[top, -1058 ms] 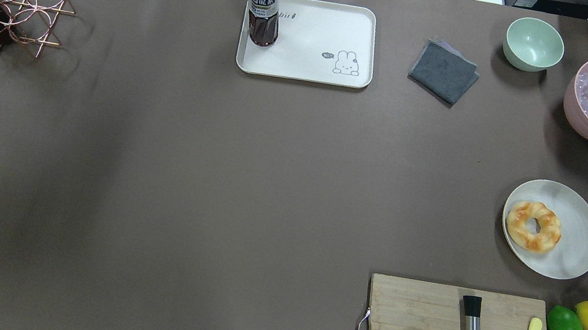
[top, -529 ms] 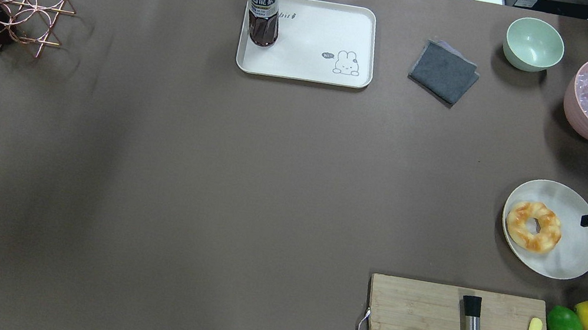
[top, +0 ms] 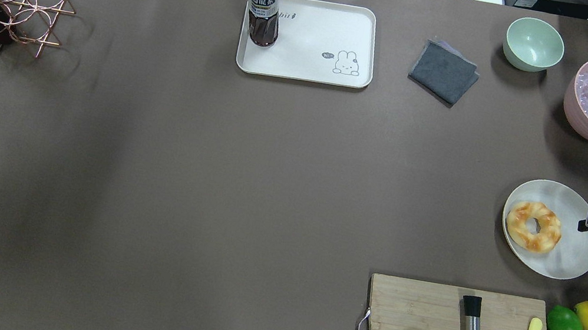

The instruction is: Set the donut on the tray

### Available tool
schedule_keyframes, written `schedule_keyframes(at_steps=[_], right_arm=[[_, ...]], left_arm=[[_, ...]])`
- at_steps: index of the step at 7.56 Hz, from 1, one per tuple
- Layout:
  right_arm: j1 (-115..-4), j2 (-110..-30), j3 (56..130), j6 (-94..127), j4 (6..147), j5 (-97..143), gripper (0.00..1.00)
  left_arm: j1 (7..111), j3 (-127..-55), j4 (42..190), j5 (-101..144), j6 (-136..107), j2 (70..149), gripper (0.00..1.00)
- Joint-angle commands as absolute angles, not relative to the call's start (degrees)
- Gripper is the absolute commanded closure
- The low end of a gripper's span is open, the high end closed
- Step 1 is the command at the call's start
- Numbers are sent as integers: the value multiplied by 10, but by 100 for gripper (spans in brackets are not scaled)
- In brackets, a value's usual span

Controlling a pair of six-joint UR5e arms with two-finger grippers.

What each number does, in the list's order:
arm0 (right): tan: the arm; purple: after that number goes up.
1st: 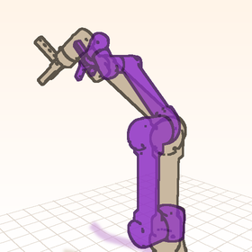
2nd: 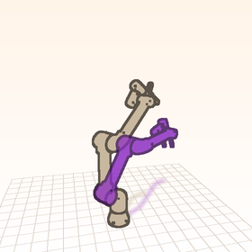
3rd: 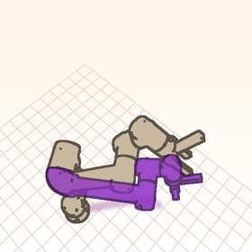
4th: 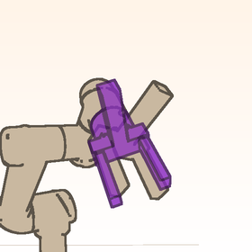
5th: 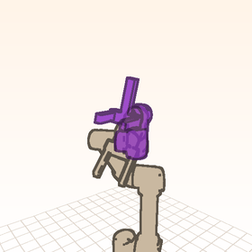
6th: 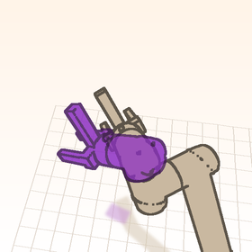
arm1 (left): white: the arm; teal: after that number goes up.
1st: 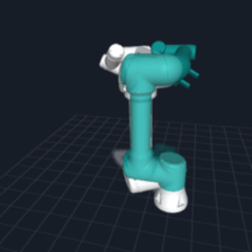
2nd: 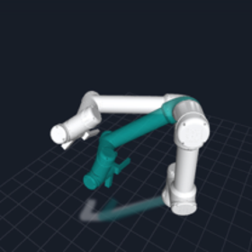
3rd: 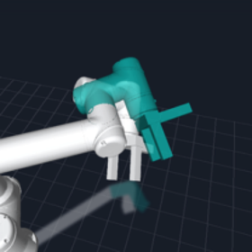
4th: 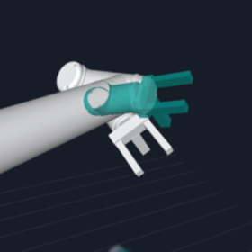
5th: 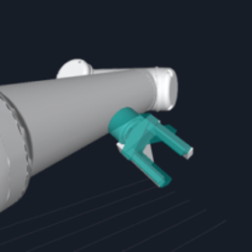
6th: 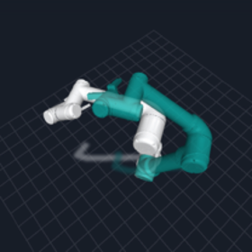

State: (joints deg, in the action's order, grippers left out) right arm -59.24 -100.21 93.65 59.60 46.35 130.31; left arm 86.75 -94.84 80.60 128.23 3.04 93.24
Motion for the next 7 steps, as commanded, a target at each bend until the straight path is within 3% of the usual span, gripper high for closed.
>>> schedule_keyframes(at_steps=[1, 7], right_arm=[[-586, -1002, 925, 596, 464, 1303, 0], [-573, -998, 923, 597, 467, 1293, 1]], left_arm=[[867, -948, 806, 1282, 30, 933, 2], [867, -946, 806, 1282, 31, 930, 2]])
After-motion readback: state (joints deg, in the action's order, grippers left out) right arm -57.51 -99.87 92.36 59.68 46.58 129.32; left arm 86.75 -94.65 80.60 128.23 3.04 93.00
